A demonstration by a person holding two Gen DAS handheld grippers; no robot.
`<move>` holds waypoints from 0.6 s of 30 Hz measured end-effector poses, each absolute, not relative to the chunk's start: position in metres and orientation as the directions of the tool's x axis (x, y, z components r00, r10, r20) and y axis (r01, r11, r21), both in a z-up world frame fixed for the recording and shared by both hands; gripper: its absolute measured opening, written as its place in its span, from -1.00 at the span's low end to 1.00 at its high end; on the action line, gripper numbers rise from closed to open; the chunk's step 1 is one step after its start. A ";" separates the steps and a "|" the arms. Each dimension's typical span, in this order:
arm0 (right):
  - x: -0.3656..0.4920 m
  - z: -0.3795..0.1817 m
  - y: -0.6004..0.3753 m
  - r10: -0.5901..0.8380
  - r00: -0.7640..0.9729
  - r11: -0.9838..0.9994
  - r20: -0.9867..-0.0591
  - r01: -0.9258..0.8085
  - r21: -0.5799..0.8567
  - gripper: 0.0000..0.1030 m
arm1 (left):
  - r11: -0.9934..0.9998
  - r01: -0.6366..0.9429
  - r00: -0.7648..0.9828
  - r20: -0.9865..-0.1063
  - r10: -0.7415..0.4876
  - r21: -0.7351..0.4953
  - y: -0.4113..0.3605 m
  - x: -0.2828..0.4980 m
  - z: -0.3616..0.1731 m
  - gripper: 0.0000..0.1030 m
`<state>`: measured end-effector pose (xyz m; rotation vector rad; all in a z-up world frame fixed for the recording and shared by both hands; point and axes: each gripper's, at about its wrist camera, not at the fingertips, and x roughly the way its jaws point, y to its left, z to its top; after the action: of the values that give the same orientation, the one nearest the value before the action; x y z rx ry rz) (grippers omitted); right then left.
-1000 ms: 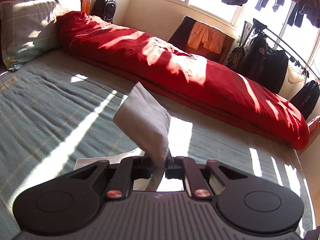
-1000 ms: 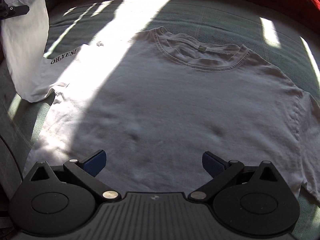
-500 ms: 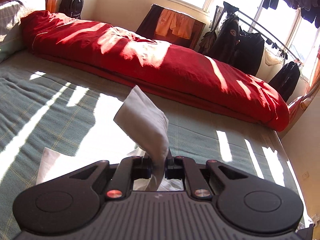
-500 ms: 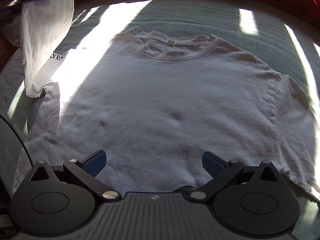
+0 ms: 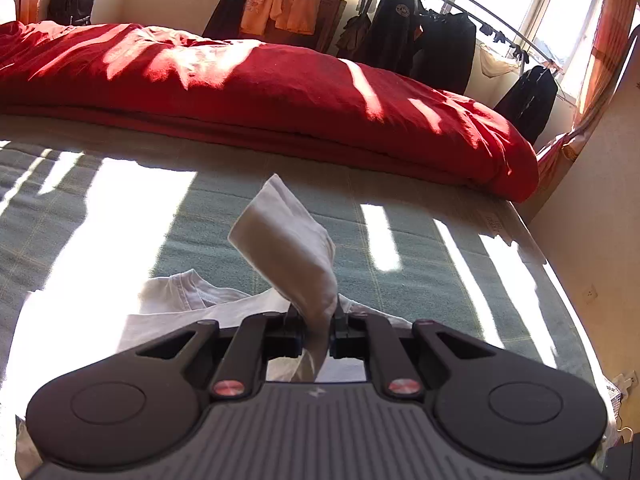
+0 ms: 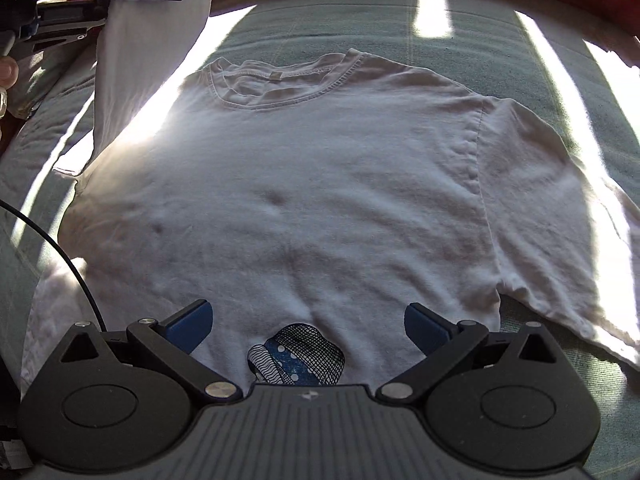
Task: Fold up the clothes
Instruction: 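Carry the lifted sleeve across the shirt body with the left gripper, then release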
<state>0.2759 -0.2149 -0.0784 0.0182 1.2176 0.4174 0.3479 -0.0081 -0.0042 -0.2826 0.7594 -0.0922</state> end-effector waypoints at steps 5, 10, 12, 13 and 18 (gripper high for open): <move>0.274 -0.081 -0.229 0.322 0.288 0.930 -0.902 -0.273 0.245 1.00 | 0.972 0.035 0.704 -0.684 -0.190 -0.234 -0.039 0.349 -0.016 -0.83; 0.272 -0.083 -0.241 0.322 0.298 0.935 -0.899 -0.246 0.254 1.00 | 0.984 0.089 0.701 -0.693 -0.171 -0.153 -0.064 0.352 -0.027 -0.83; 0.271 -0.083 -0.245 0.323 0.302 0.937 -0.897 -0.236 0.258 1.00 | 0.986 0.097 0.697 -0.698 -0.164 -0.134 -0.070 0.354 -0.032 -0.83; 0.271 -0.083 -0.247 0.323 0.305 0.938 -0.896 -0.232 0.259 1.00 | 0.987 0.106 0.695 -0.701 -0.161 -0.122 -0.074 0.355 -0.035 -0.83; 0.269 -0.084 -0.253 0.323 0.303 0.940 -0.897 -0.212 0.267 1.00 | 0.986 0.140 0.680 -0.714 -0.166 -0.096 -0.088 0.358 -0.049 -0.83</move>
<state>0.2691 -0.2526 -0.0844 0.1054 1.2128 0.3553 0.3584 -0.0883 -0.0495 -0.0346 0.8045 -0.1715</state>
